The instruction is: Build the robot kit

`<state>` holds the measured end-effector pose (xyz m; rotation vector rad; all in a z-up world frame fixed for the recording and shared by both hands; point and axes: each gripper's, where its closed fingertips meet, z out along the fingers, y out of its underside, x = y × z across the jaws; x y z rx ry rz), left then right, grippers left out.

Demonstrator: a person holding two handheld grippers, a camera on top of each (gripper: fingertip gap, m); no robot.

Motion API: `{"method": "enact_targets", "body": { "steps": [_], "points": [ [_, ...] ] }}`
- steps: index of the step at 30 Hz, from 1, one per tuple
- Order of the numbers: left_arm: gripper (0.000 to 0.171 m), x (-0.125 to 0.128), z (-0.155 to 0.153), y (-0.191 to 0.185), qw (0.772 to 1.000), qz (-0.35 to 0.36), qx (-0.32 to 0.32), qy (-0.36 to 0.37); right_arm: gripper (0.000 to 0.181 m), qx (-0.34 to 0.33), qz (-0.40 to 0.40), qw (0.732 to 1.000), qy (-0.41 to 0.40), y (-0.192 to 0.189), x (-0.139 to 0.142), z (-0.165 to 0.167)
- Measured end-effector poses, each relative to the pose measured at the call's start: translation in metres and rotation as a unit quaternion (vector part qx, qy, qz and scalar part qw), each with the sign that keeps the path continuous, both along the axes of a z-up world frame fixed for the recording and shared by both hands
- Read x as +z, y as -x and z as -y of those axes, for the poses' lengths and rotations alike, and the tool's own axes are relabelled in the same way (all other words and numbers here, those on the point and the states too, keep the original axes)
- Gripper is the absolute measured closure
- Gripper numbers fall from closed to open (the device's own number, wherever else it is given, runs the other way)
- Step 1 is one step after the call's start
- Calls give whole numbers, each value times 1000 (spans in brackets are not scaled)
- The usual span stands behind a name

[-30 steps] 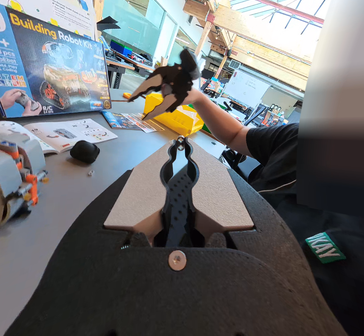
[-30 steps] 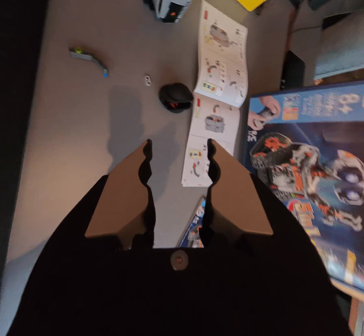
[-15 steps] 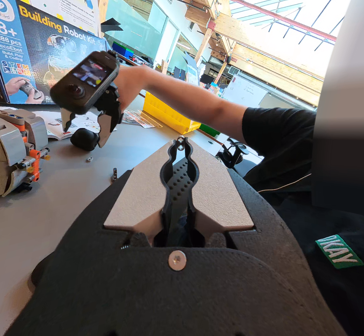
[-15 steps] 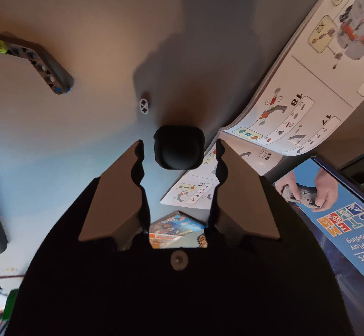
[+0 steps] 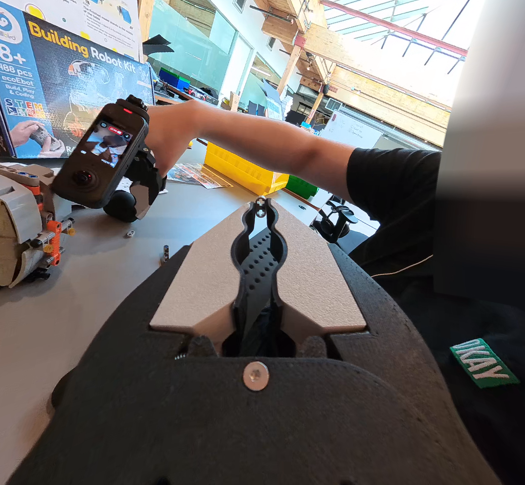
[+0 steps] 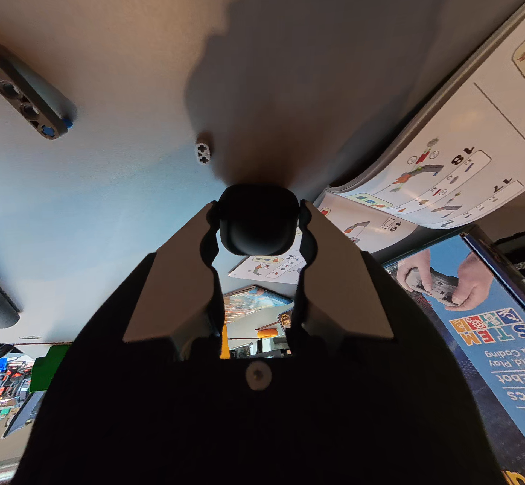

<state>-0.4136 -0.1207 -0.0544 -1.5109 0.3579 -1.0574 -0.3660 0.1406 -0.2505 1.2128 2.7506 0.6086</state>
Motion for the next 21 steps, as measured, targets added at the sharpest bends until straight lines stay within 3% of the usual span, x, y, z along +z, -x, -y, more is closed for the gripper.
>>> {"method": "enact_targets", "body": {
  "steps": [7,10,12,14,17,19,21],
  "points": [
    [166,2,-1,0,1000,0,0,0,125,21,-42,999,-4,0,8,1],
    [166,5,-1,1,1000,1,0,-2,126,8,-130,991,29,4,22,7],
    [166,6,-1,2,1000,0,1,-5,126,-20,-220,973,73,8,34,10],
    [166,7,-2,2,1000,5,-1,-7,126,-72,-331,930,140,12,46,13],
    [166,5,-6,-2,1000,10,-10,-5,127,-148,-492,826,233,16,63,9],
    [166,4,-10,-5,1000,10,-15,-1,127,-196,-562,751,285,17,71,6],
    [166,5,-13,-9,1000,11,-20,0,127,-236,-592,703,317,18,70,5]
  ]
}}
